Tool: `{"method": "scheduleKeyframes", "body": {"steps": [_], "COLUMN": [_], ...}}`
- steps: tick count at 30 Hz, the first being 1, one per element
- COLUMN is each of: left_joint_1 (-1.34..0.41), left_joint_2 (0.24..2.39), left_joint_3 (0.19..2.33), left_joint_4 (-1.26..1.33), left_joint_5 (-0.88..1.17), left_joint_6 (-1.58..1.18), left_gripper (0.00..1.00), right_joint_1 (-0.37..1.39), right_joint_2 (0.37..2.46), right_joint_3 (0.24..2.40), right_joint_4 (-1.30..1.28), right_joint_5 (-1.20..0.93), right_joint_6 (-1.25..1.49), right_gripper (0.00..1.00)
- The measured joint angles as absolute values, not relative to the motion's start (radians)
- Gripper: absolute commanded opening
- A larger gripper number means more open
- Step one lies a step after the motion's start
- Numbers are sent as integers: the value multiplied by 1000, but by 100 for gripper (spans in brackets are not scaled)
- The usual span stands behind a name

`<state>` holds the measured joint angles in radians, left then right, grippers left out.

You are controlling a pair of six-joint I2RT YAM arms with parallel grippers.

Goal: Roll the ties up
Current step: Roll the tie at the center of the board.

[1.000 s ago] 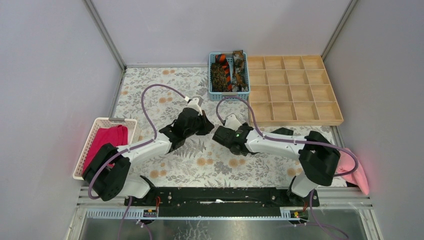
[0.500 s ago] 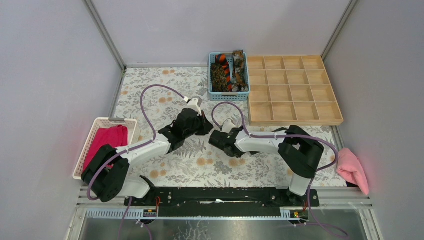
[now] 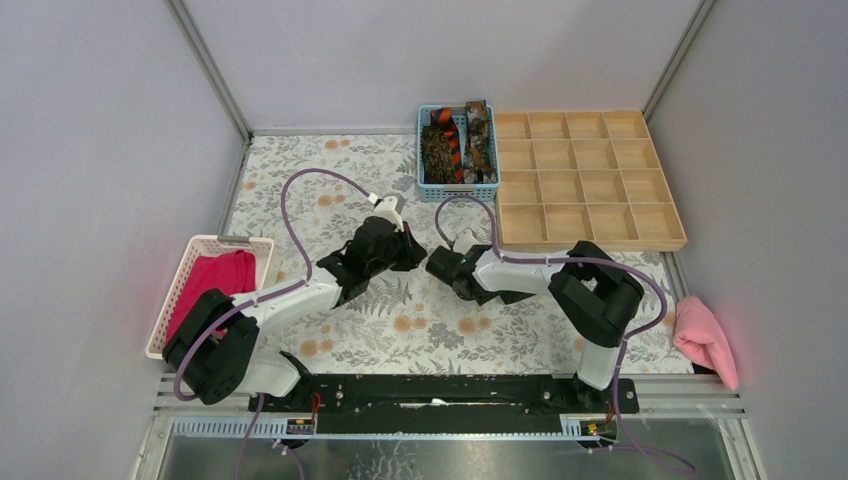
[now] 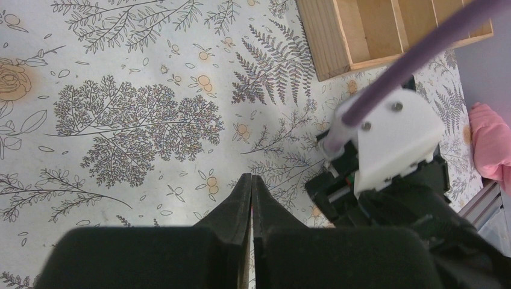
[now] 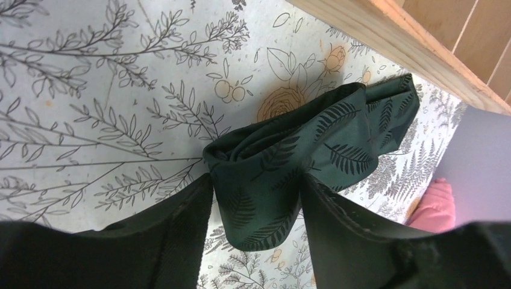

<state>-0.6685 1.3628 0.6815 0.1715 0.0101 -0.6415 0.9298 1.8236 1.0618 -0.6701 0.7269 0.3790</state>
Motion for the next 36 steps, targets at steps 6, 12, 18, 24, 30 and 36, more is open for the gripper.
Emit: {"method": "scheduleKeyframes", "body": {"steps": [6, 12, 18, 24, 30, 36], "left_joint_1": [-669, -669, -669, -669, -669, -669], "left_joint_2": [1363, 1364, 1364, 1357, 1316, 1308], "left_joint_3": [682, 686, 693, 694, 693, 693], "left_joint_4": [171, 171, 170, 167, 163, 163], "left_joint_5": [10, 10, -12, -49, -79, -89], "left_joint_6": [-636, -631, -622, -615, -611, -610], "left_gripper": [4, 3, 2, 1, 1, 0], "right_joint_1": [867, 818, 809, 795, 796, 797], "right_joint_2": [1824, 1827, 1830, 1780, 1716, 1670], "right_joint_3": [1058, 1061, 1071, 1074, 1074, 1060], "right_joint_4": [-632, -612, -612, -569, -431, -353], "right_joint_5": [678, 661, 633, 512, 256, 87], "right_joint_6": [360, 354, 351, 376, 474, 570], "right_gripper": [47, 39, 34, 32, 32, 32]}}
